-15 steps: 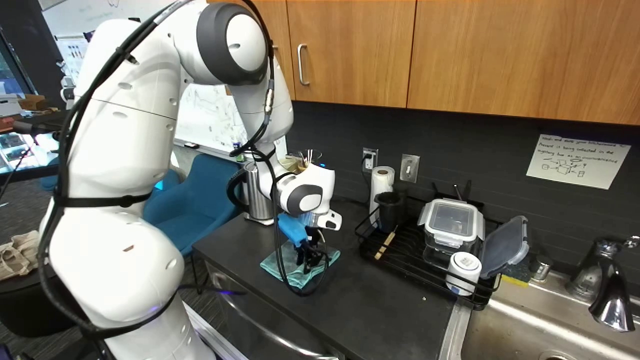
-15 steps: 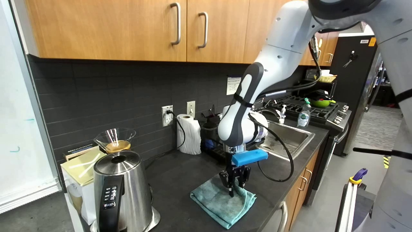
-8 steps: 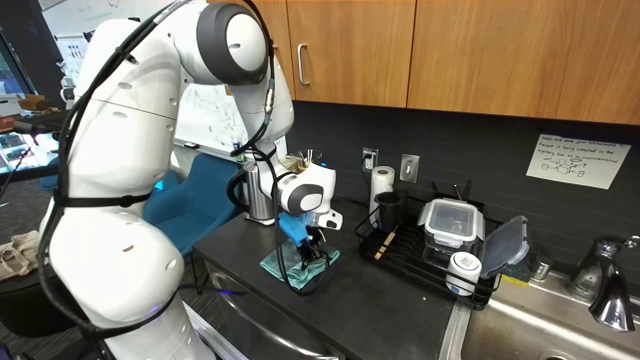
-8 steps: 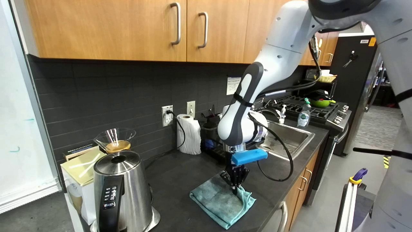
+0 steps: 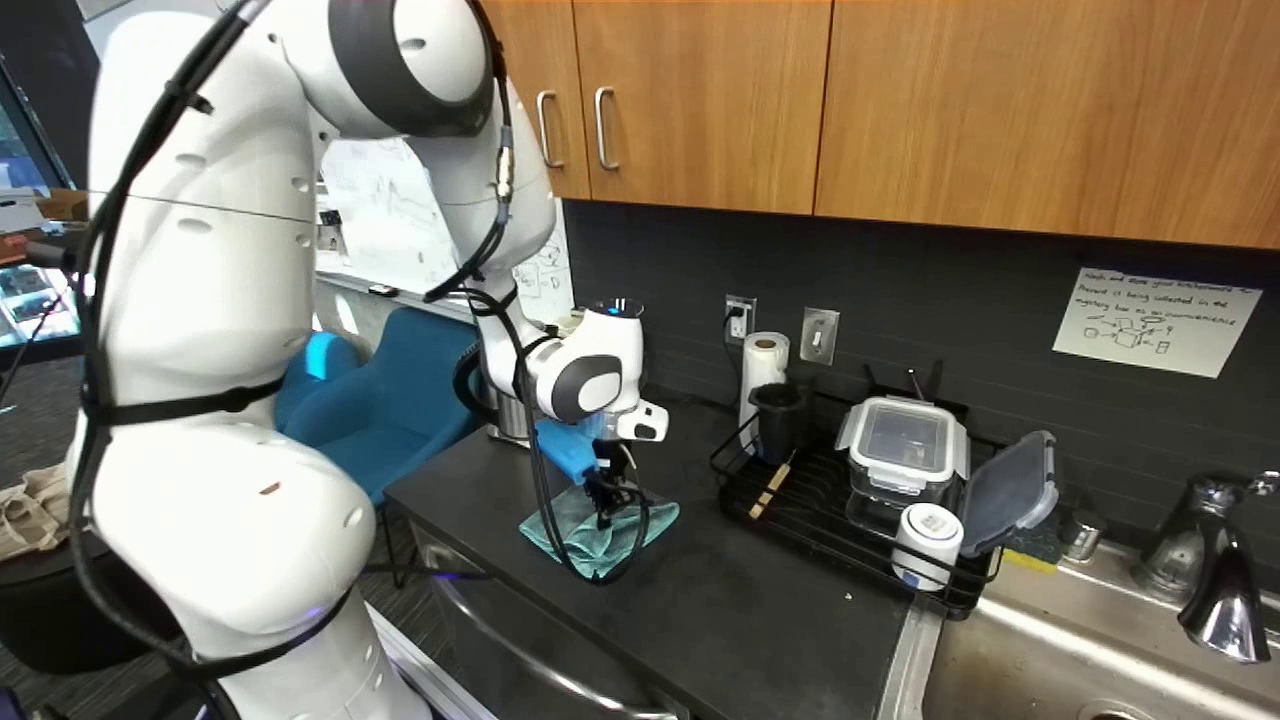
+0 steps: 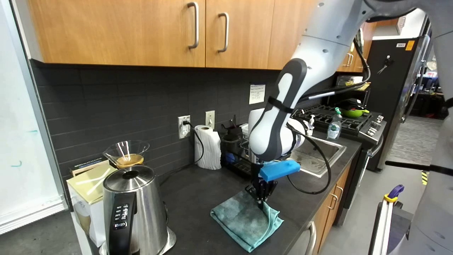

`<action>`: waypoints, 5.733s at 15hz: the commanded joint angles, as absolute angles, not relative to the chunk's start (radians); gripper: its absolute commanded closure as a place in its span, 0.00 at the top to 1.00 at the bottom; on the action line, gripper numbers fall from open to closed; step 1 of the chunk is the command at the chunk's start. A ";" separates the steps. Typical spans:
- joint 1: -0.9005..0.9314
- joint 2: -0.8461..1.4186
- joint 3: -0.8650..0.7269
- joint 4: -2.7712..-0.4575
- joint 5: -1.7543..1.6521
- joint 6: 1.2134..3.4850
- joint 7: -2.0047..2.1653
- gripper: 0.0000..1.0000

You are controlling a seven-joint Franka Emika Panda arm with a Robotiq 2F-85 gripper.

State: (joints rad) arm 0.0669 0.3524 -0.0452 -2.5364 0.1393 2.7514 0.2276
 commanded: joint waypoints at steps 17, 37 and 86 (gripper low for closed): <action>0.012 -0.185 0.047 -2.796 -0.248 2.585 0.761 0.01; -0.357 -0.418 0.288 -2.784 -1.286 3.042 1.448 0.01; 0.177 -0.158 0.174 -2.690 -1.592 2.286 1.944 0.80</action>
